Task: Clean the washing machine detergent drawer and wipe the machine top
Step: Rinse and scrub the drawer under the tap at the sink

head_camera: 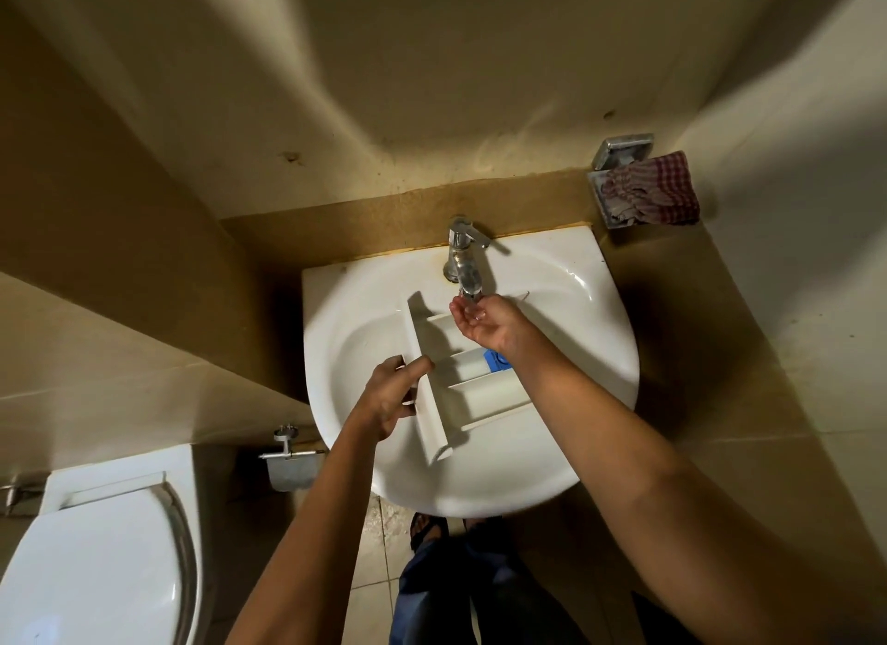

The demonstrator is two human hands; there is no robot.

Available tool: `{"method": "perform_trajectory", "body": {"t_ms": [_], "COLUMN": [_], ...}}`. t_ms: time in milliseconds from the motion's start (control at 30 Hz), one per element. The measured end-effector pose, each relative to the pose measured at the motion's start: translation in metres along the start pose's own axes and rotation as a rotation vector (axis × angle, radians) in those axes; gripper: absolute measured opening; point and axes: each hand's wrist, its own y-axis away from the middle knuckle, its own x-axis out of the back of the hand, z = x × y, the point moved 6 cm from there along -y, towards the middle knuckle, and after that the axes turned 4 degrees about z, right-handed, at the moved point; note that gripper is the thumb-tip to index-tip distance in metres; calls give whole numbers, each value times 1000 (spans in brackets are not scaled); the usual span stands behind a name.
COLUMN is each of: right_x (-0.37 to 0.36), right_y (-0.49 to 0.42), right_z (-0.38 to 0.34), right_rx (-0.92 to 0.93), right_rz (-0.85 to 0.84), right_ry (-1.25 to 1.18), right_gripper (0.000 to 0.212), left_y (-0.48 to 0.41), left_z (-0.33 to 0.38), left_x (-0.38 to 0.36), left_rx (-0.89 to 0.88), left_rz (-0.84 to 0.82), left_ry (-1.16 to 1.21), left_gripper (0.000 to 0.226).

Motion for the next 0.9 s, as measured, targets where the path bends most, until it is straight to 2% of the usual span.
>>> {"method": "perform_trajectory", "body": {"t_ms": [167,333,367,433,500,567,600,633,700,833,900], "right_x": [1,5,6,8,10,11,10,10,11,16,20], "right_y": [0,3,7,16,25,35,41,46,50,48,50], "right_z": [1,6,9,17,21,24,28,34,47,62,52], "right_rx": [-59,-118,-125,-51,187,494,624,717,791,777,714], "right_rz": [-25,-97,-135,-190,-198,-175,-157,-150,-155,-181,-226], "right_ry": [-56,-8,85,534,1170,1788,2047,2202,2246,2194,2179], "right_gripper": [27,24,23,19,15,21,24,26,28,30,29], "left_y": [-4,-8,-8,-9,-11,-11,-11,-11,-12,-14,-14], "left_z": [-9,-12,-12,-13,-14,-15,-16,-16,-16,-16,-16], "left_x": [-5,-6,-6,-5,-5,-5,-6,-6,-7,-8,-8], "left_rx": [0,-10,-13,-16,-19,-17,-16,-16,-15,-17,-26], "left_rz": [-6,-10,-12,-14,-21,-27,-28,-27,-13,26,42], "left_ry": [89,138,142,146,148,152,154,157,156,155,157], "left_gripper": [25,29,29,28,35,45,48,50,57,56,53]}}
